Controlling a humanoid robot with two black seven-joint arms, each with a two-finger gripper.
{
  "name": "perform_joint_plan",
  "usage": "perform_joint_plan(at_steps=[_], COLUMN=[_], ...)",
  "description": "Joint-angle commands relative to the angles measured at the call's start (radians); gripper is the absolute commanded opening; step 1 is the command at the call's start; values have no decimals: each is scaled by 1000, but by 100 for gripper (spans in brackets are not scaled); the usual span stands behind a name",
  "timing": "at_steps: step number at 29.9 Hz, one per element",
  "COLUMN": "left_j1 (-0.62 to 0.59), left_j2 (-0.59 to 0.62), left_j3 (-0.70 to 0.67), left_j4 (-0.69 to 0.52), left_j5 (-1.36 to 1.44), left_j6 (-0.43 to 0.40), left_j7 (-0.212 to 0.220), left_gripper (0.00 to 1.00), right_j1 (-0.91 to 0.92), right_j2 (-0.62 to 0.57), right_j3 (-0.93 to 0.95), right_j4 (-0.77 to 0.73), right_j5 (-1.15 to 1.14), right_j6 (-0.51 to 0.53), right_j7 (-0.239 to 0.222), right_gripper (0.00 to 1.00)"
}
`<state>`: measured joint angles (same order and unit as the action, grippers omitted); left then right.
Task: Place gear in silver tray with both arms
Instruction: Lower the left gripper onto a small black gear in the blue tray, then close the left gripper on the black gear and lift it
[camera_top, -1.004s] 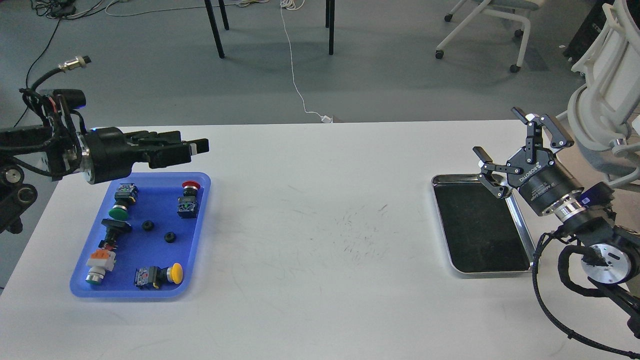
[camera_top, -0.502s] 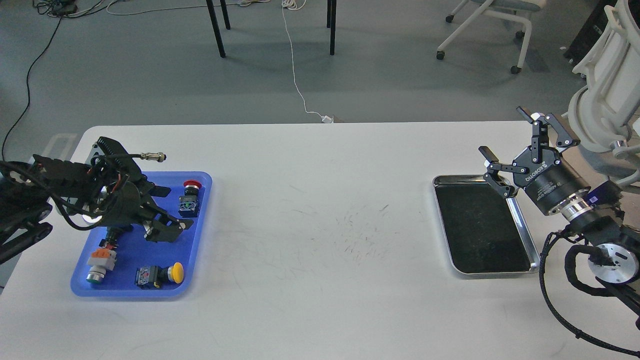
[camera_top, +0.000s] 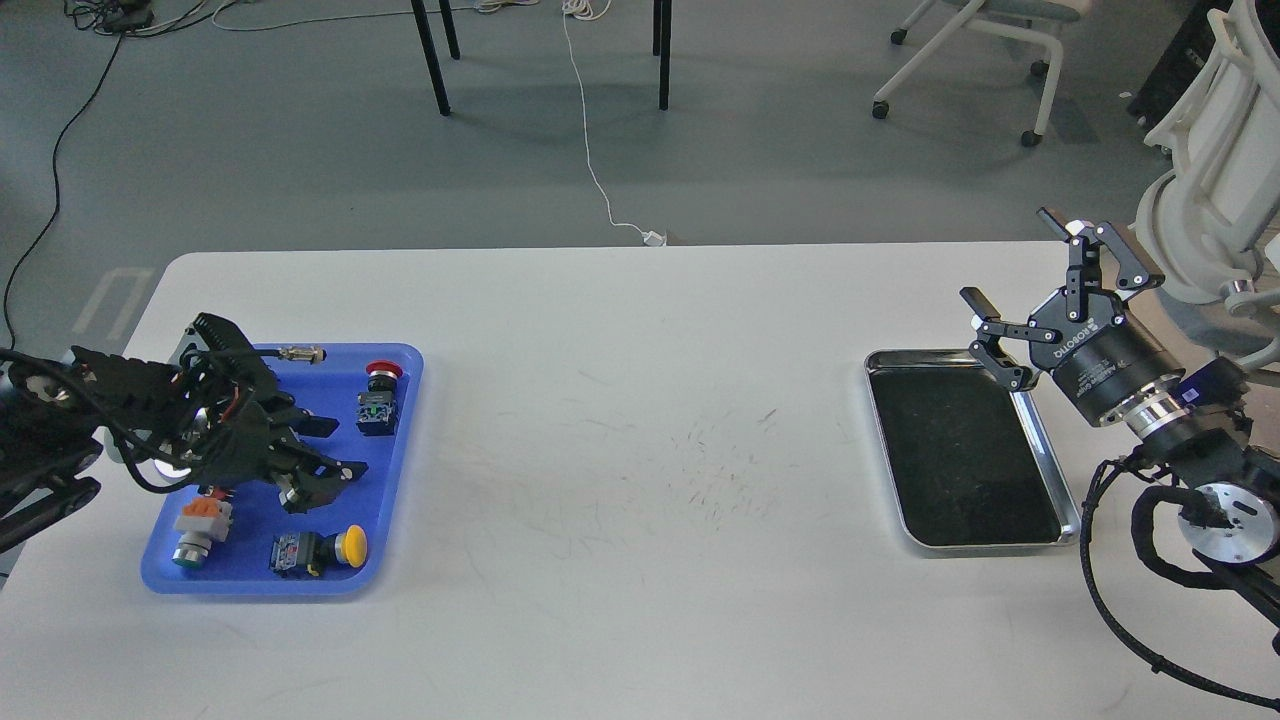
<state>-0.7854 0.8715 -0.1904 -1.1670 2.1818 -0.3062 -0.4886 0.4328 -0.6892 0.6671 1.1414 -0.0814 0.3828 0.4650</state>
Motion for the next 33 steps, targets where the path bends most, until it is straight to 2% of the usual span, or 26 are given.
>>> perform_joint_plan(at_steps=[1,4,22,33], left_j1=[0,2,15,34], left_j2=[-6,-6,-40,-42], left_j3=[5,5,8,6], left_j4=[26,33,47,72], left_j5=[0,0,0,0], left_j6=[7,13,18,22], left_j7=[0,0,0,0], left_gripper=[58,51,50,46], right_j1=[0,0,0,-2], right_j2=[-1,-1,-9,-18], right_j3=[0,0,3,8], right_j4=[0,0,0,0], right_j5=[0,0,0,0], right_j6=[-1,-1,-1,-1], right_j7=[0,0,1,1], right_gripper=[100,100,100,100])
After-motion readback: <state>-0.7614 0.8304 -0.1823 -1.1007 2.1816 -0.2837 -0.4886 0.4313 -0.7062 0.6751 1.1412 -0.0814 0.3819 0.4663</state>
